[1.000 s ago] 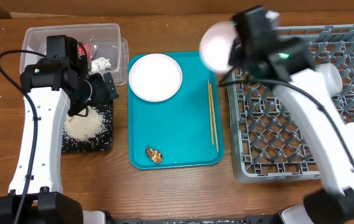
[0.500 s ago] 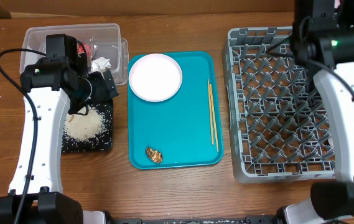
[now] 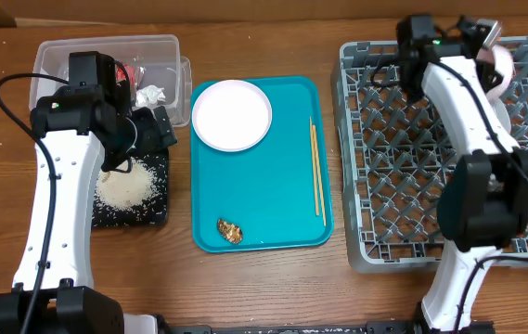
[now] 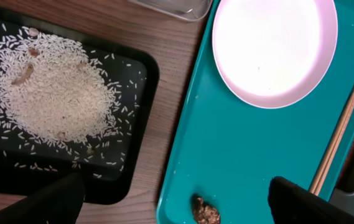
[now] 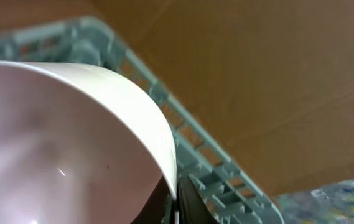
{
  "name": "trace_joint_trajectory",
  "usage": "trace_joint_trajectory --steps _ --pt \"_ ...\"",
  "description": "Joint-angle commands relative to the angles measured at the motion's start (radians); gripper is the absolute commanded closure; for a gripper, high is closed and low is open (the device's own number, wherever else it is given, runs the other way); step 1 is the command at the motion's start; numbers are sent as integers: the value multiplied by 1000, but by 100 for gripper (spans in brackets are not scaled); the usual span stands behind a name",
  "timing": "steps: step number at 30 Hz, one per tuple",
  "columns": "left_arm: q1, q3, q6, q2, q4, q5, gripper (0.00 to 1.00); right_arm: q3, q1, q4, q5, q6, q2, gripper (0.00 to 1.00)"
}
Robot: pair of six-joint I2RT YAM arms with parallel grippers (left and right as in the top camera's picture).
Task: Sort waste into correct bins and load items into the dishwasher
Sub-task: 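Carry the pink bowl with the right gripper to the rack's back, then lower the pink bowl into the rack and open the right gripper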
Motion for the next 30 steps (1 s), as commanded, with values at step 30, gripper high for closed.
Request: trace_joint_trajectory --steps 30 --pt "-2 19 -14 -17 0 1 4 -34 132 -292 -353 394 60 96"
